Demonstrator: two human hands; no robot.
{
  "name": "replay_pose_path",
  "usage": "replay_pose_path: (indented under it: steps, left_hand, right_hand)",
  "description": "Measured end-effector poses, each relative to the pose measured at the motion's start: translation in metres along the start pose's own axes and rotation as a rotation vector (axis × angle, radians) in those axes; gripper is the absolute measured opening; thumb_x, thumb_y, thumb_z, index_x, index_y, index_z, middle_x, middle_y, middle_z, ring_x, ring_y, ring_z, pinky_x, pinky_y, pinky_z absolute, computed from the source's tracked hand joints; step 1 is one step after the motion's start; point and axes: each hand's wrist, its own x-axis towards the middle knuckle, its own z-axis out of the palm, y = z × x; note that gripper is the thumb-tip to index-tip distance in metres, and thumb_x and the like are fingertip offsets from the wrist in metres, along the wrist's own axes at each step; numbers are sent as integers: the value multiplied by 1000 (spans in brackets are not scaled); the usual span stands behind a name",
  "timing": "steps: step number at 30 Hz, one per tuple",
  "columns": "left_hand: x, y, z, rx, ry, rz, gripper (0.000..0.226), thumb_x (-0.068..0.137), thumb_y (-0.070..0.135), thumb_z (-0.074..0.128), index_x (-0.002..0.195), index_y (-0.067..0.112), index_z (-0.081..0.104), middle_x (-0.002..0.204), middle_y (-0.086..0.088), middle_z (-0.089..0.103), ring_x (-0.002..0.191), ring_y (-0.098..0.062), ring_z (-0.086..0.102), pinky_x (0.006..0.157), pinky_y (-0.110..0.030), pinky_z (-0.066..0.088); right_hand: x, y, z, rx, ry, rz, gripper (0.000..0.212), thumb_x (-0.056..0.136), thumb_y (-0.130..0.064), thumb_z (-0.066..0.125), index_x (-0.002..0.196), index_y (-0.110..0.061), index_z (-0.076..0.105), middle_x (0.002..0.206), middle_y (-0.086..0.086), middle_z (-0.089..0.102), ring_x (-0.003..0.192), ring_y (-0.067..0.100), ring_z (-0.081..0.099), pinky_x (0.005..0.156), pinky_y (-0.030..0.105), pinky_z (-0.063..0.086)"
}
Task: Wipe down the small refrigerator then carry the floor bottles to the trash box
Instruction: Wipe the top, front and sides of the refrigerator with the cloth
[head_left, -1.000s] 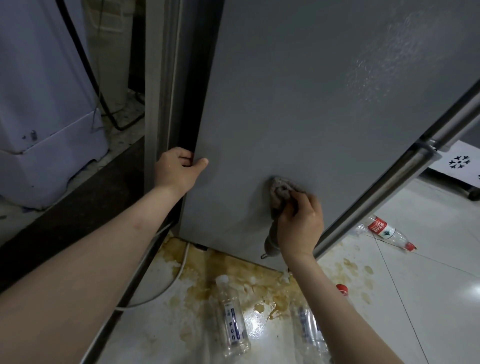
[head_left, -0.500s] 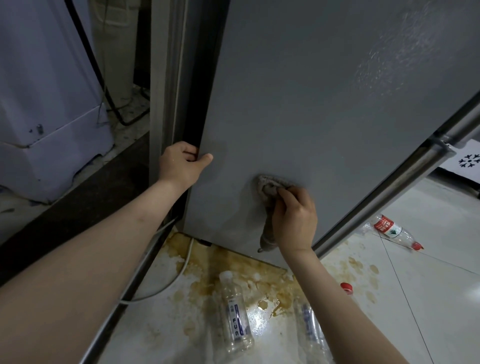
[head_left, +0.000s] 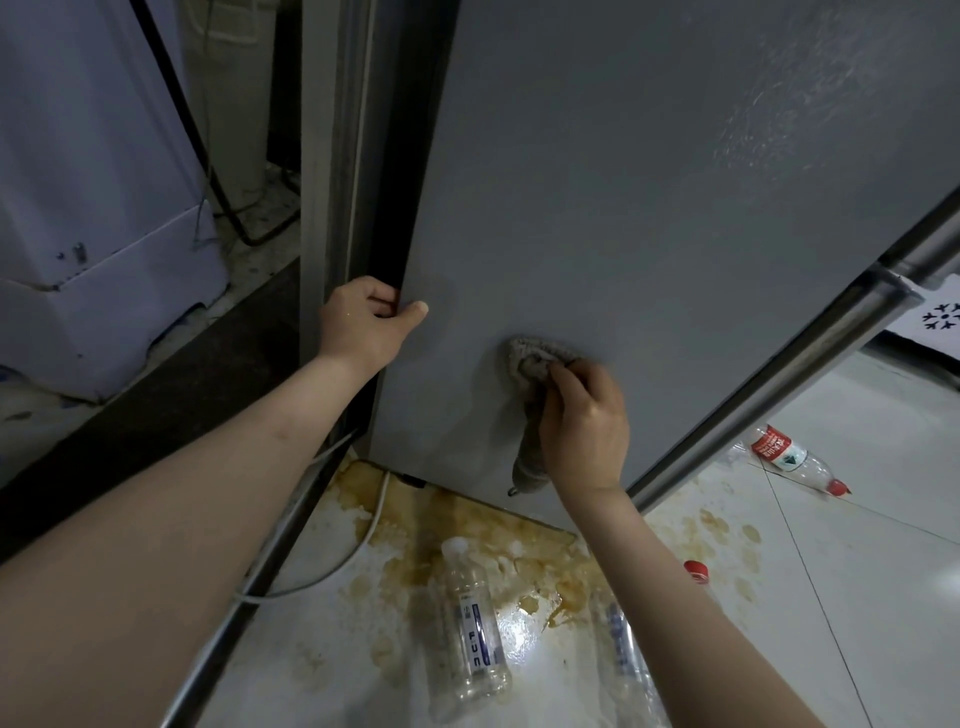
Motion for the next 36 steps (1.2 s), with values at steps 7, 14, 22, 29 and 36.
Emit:
replay_pose_path:
  steps: [7,14,22,29,36]
  left_hand:
    - [-2,3,-2,-3,-22,-9,34,80,26,72,106,6,62,97,-1,60,83,-9,55,63,-11,39]
    - [-4,-8,-9,12,-65,-71,23,77,22,76,93,11,63,75,5,60,64,3,51,54,-8,36]
    - [-7,-8,-1,24,-22,-49,34,77,27,75,101,7,63,85,1,60,72,-6,55,54,-10,35]
    - [-7,-7,0,14,-9,-51,31,80,28,72,102,8,63,82,3,59,65,2,50,51,-6,33]
    - [-5,-8,0,52,-11,-47,25,78,31,74,92,16,59,78,4,58,77,-12,56,56,-12,37]
  right_hand:
    - [-38,23,5,-189,-314,-153,33,54,7,81,83,-4,71,85,13,63,74,36,62,34,31,45]
    - [-35,21,2,-135,-152,4,18,64,0,62,79,0,70,80,16,63,71,37,63,36,37,49]
    - [-56,34,7,-149,-278,-11,25,55,9,75,77,-2,71,80,14,64,71,36,63,35,34,48]
    - [-58,31,10,-97,-255,137,24,55,11,72,76,0,71,77,16,64,66,37,63,41,35,48]
    - [-67,38,10,-151,-391,77,23,54,6,80,72,-3,71,77,11,63,66,35,63,38,34,47]
